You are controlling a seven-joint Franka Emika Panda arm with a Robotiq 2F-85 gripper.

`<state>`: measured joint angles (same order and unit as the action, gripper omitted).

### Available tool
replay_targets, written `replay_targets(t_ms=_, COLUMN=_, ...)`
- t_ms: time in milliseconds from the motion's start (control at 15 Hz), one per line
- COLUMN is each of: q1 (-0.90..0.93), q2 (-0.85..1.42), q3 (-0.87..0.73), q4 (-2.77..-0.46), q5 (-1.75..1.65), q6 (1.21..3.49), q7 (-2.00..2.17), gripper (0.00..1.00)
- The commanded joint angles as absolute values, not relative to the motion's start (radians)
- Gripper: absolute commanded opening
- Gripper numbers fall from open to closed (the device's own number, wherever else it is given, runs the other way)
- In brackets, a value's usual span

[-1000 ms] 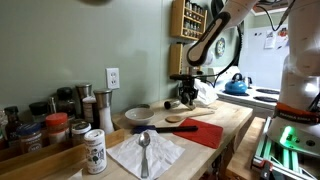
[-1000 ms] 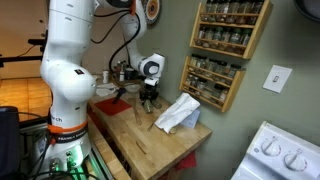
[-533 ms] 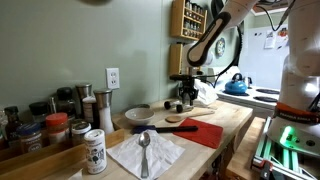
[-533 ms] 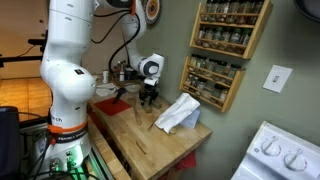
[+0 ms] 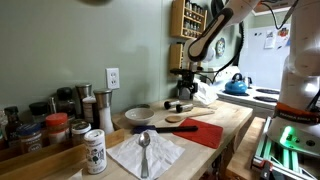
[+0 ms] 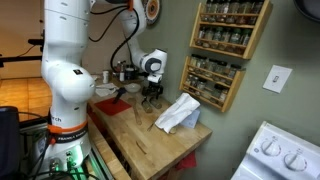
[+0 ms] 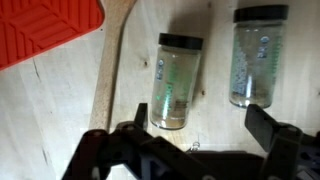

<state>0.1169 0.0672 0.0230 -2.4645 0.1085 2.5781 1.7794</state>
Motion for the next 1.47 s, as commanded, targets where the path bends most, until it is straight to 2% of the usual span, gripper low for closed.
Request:
replay_targets(t_ms=0, q1=0.087, q2=0.064, q3=0.039, q4=-2.453, q5=0.230, q6=2.628, q7=1.648, gripper=1.00)
replay_targets(t_ms=467, q1=0.064, q2=0.165, q3=0.054, q4=-2.361, q5=0.462, q6=2.653, q7=1.343, gripper=1.00)
replay_targets(t_ms=1400, q1=0.019, q2=0.363, q3=0.069, q4=-2.263, q5=0.588, q6=2.761, q7=1.125, gripper=1.00)
